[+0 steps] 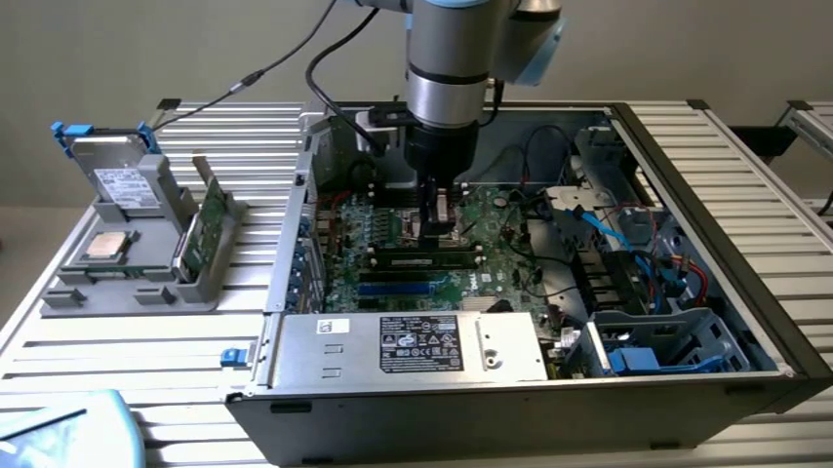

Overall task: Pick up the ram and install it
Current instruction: 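Press down the ram until it locks into place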

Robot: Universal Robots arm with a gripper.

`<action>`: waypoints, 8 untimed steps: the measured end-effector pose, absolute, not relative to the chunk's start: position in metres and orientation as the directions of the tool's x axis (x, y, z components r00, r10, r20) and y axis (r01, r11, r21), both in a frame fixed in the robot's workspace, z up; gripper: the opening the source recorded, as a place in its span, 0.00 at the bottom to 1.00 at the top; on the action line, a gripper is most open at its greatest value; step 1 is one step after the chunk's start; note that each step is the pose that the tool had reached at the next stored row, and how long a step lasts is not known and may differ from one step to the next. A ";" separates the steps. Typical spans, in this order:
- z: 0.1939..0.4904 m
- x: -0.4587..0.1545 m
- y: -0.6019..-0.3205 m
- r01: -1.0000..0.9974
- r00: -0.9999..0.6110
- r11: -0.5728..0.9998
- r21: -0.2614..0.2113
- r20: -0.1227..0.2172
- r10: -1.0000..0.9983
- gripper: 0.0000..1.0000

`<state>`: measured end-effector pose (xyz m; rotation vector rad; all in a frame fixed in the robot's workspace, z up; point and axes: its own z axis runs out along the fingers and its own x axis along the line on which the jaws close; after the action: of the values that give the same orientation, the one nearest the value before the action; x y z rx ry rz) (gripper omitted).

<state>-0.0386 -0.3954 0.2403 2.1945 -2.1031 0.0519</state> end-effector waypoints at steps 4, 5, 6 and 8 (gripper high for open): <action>0.241 -0.035 -0.396 -0.998 0.045 -0.040 0.050 0.095 -0.995 0.11; 0.241 -0.035 -0.396 -0.998 0.045 -0.040 0.050 0.095 -0.995 0.11; 0.241 -0.035 -0.396 -0.998 0.045 -0.040 0.050 0.095 -0.995 0.11; 0.241 -0.035 -0.396 -0.998 0.045 -0.040 0.050 0.095 -0.994 0.11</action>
<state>-0.0350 -0.3955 0.2409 2.1944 -2.1030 0.0519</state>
